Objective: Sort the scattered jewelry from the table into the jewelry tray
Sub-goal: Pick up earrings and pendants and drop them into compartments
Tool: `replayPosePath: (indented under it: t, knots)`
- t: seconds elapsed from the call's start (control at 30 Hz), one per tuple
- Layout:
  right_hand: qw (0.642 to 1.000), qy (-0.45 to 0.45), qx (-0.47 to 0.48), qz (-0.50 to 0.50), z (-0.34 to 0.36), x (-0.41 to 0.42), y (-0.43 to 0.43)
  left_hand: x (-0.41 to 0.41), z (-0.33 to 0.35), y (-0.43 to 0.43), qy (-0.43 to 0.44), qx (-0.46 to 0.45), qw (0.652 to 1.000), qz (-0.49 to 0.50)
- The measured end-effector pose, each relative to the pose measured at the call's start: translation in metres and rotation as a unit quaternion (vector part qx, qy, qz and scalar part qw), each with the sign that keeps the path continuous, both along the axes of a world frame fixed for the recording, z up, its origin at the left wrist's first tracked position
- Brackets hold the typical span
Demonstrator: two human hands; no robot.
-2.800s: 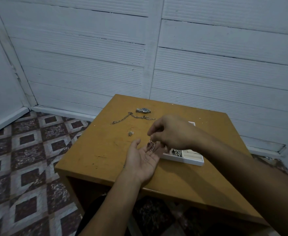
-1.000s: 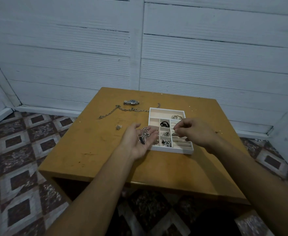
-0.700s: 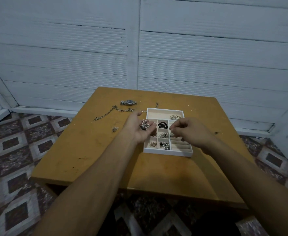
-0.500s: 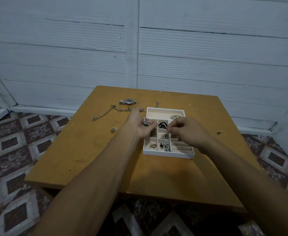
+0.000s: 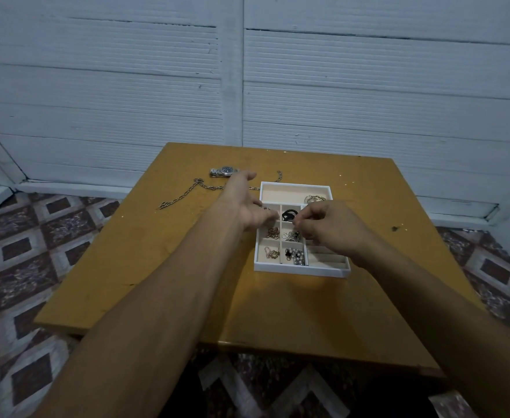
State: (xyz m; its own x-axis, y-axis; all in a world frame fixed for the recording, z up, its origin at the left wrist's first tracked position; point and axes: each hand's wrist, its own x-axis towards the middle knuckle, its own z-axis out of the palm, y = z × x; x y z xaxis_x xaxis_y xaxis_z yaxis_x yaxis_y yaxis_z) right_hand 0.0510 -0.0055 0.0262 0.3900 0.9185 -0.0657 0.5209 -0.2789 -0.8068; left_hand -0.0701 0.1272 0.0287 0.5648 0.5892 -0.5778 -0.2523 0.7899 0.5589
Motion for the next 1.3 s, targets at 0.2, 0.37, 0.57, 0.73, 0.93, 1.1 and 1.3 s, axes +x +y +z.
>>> replayPosePath:
  t: [0.2, 0.37, 0.57, 0.73, 0.93, 1.1, 1.3]
  knots:
    - [1.0, -0.006, 0.004, -0.001, 0.001, 0.0, -0.003, 0.001, 0.004, 0.0, -0.004, 0.006, 1.0, -0.004]
    - [1.0, -0.001, 0.003, -0.004, 0.002, 0.0, -0.004, 0.002, 0.01, 0.006, -0.017, 0.01, 1.0, -0.016]
    - [1.0, -0.004, -0.001, -0.009, 0.004, 0.0, 0.0, 0.003, 0.02, 0.007, -0.01, 0.051, 0.998, -0.029]
    - [1.0, 0.012, 0.0, -0.027, 0.005, -0.001, 0.008, 0.003, 0.018, 0.01, -0.013, 0.049, 0.997, -0.064]
    - [1.0, 0.007, 0.001, -0.03, 0.004, -0.001, 0.009, -0.006, 0.022, 0.006, -0.025, 0.046, 0.997, -0.052]
    - [1.0, 0.007, 0.006, -0.025, 0.008, -0.005, 0.006, -0.022, 0.02, -0.005, -0.034, 0.069, 0.997, -0.032]
    - [0.999, 0.024, 0.038, 0.003, 0.014, -0.03, 0.0, -0.06, 0.01, -0.037, 0.073, 0.21, 0.973, -0.059]
